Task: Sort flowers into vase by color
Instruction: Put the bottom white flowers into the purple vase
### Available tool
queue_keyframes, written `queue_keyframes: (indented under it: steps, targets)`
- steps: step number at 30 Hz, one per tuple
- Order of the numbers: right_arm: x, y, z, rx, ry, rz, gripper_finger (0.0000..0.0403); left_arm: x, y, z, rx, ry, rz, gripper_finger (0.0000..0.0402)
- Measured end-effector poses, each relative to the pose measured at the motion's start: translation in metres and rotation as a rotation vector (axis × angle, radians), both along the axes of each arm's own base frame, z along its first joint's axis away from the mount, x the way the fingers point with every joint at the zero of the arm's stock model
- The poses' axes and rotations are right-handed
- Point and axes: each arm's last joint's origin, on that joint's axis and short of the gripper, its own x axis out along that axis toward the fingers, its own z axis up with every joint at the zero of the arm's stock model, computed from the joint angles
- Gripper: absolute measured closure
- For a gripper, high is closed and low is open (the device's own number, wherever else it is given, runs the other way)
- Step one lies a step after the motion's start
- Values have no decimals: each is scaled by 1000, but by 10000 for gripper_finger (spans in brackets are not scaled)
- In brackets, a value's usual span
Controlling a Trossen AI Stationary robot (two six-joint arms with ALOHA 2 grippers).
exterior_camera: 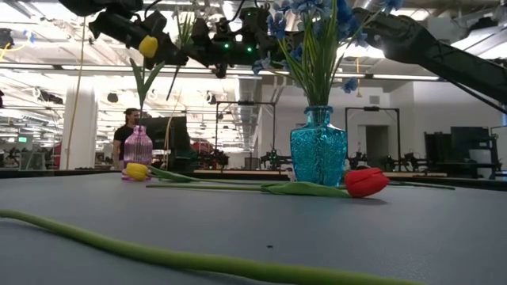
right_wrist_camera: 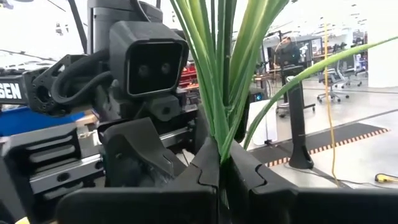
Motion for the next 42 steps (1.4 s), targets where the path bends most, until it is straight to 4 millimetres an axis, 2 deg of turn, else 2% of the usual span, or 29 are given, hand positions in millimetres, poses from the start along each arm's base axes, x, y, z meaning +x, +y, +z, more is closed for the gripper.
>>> queue_keyframes:
  steps: [6, 12, 18, 23, 26, 31, 34, 38, 42]
  targets:
    - [0, 0, 0, 3, 3, -2, 347, 0, 0, 0, 0, 0, -2, 387]
    - [1, 0, -2, 11, 16, -2, 298, -1, 1, 0, 10, 12, 27, 392]
    - [-3, -3, 1, 49, 37, 4, 222, -1, 2, 0, 20, 19, 63, 398]
    - [-10, -2, 10, 43, 111, 31, 154, -3, 2, 3, 43, 14, 85, 399]
    - [-19, -1, 21, 11, 180, 23, 128, -8, -3, 10, 95, 20, 135, 400]
    - [-37, 4, 39, -25, 325, 20, 115, -23, -17, 24, 148, 25, 247, 401]
    - [-48, 12, 49, -61, 411, 32, 116, -31, -25, 24, 139, 21, 274, 401]
    - [-58, 21, 55, -74, 497, 75, 116, -38, -33, 1, 103, -21, 306, 401]
    - [-68, 27, 61, -46, 550, 115, 117, -43, -44, -21, 120, -165, 311, 401]
